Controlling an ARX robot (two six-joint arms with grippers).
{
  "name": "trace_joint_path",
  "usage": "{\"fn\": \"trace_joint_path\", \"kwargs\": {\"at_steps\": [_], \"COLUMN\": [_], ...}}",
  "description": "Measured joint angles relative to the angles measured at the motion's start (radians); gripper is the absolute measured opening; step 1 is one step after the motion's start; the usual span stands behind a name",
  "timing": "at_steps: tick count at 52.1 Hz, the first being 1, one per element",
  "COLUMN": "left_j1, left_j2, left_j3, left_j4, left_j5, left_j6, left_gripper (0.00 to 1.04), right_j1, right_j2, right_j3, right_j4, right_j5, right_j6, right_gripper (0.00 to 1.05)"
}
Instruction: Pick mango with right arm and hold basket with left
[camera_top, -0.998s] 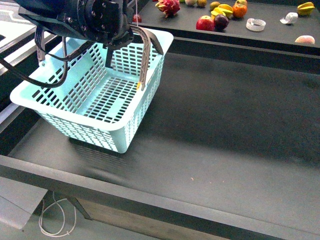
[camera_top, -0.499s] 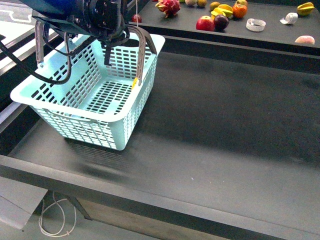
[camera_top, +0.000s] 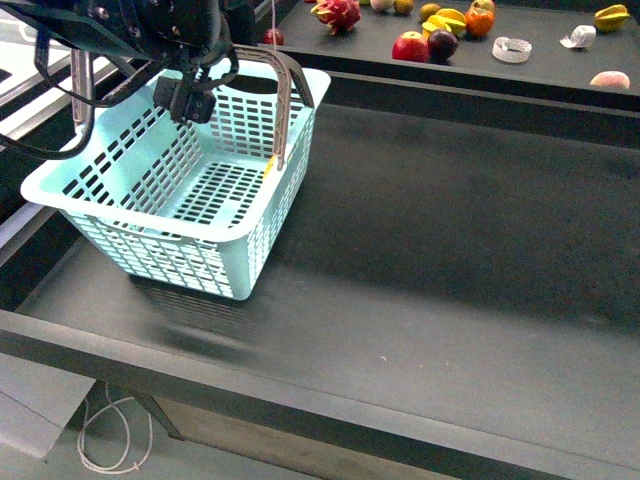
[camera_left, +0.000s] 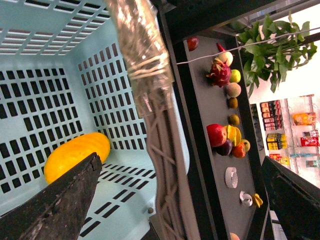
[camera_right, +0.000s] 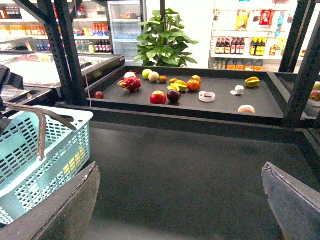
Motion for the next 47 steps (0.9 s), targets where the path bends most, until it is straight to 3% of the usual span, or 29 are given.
{"fn": "trace_joint_path", "kwargs": {"at_steps": [12,24,47], "left_j1": [0.031,0.137,0.341], "left_j2": [-0.283,-0.567,-1.041], "left_j3": [-0.385,-0.730,-1.194], "left_j4": [0.201,0.323,0.322], "left_j5": [0.020,0.019,-0.011], "left_j6": [0.160,0.252,0.243], "left_gripper": [0.97,0.97,0.97], "right_j1": [0.000,0.000,0.000], "right_j2": [0.000,0.000,0.000], "right_j3": [0.000,0.000,0.000], "right_j4": [0.000,0.000,0.000], "right_j5": [0.000,0.000,0.000], "right_j6": [0.000,0.000,0.000], "right_gripper": [0.96,0.96,0.96]}}
